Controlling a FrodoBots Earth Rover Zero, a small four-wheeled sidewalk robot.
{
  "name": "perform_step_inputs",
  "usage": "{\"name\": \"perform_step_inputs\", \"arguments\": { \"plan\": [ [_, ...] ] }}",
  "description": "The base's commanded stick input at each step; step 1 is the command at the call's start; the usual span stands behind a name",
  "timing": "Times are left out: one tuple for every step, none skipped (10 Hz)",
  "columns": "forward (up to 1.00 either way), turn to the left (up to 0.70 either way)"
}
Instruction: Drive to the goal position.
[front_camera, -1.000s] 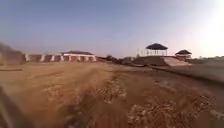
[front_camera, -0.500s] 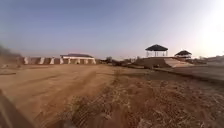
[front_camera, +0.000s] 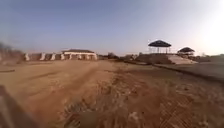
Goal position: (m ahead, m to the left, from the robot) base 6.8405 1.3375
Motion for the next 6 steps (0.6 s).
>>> {"name": "perform_step_inputs", "arguments": {
  "plan": [
    [0.7, 0.0],
    [0.7, 0.0],
    [0.7, 0.0],
    [0.7, 0.0],
    [0.7, 0.0],
    [0.7, 0.0]
  ]
}}
